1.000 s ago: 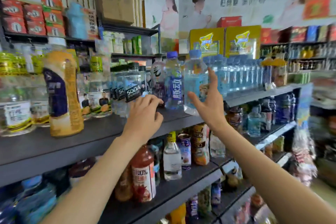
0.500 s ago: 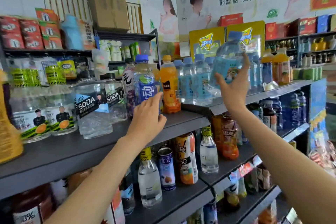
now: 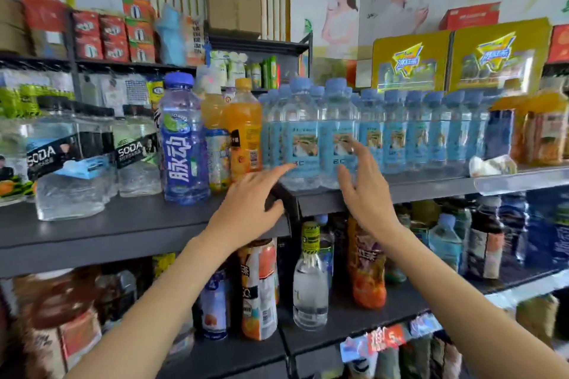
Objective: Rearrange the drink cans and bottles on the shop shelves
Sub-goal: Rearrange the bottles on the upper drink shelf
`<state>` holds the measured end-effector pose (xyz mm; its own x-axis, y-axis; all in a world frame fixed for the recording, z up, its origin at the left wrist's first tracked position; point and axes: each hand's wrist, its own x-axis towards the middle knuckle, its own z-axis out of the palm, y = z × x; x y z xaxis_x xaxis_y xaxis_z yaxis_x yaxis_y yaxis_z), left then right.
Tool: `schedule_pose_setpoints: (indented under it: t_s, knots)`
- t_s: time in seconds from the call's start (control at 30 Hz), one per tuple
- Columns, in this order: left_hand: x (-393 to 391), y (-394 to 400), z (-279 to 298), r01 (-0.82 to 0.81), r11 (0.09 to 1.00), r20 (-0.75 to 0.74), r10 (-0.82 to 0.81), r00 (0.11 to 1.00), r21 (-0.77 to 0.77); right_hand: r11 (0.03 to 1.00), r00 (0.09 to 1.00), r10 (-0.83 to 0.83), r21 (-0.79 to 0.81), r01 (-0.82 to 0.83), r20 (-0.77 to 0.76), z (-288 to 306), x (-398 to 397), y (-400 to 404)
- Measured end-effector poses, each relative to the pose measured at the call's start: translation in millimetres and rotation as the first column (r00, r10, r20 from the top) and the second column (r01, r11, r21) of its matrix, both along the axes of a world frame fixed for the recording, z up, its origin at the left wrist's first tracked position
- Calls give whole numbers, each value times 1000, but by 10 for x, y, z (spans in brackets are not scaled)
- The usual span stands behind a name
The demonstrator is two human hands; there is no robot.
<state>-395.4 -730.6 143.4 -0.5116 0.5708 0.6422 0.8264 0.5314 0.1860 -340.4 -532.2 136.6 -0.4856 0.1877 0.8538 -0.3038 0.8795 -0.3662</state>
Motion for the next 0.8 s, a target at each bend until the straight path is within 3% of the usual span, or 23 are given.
schedule_pose_setpoints:
  t_s: [0.1,0.27,0.37,0.43,0.47,0.53,0.6,0.7,0.8]
  knots:
    - [1,-16,16,37,998,63,-39,997,44,992,999,-25,126,23,21,-87,8,97]
    - [71,-3,-11,-22,1000,35,22,999,13,995,995,-75,68,70,65,-22,-71,53]
    - [152,-20,-126,-159,987,-123,162,979,32,1000,985,8,-14,-11,-170,-189,53,-61]
    - [232,-95,-282,-236,963,-206,259,944,128,992,936,126,22,-126,-328,-455,200,-223]
    - [277,-165,-377,-261,951,-247,296,923,166,977,923,213,80,-198,-320,-631,262,-322]
    - [333,-361,-604,-274,938,-336,333,881,211,933,929,336,191,-305,-157,-1000,300,-503]
    - [370,-591,-897,-257,942,-408,325,853,214,920,932,344,157,-359,113,-1324,206,-643]
    - [472,-885,-1307,-290,941,-403,337,851,173,909,811,416,-181,-375,410,-1577,-99,-787]
    - [565,-1019,-1594,-414,903,-264,430,863,118,854,746,482,-438,-281,460,-1657,-404,-917]
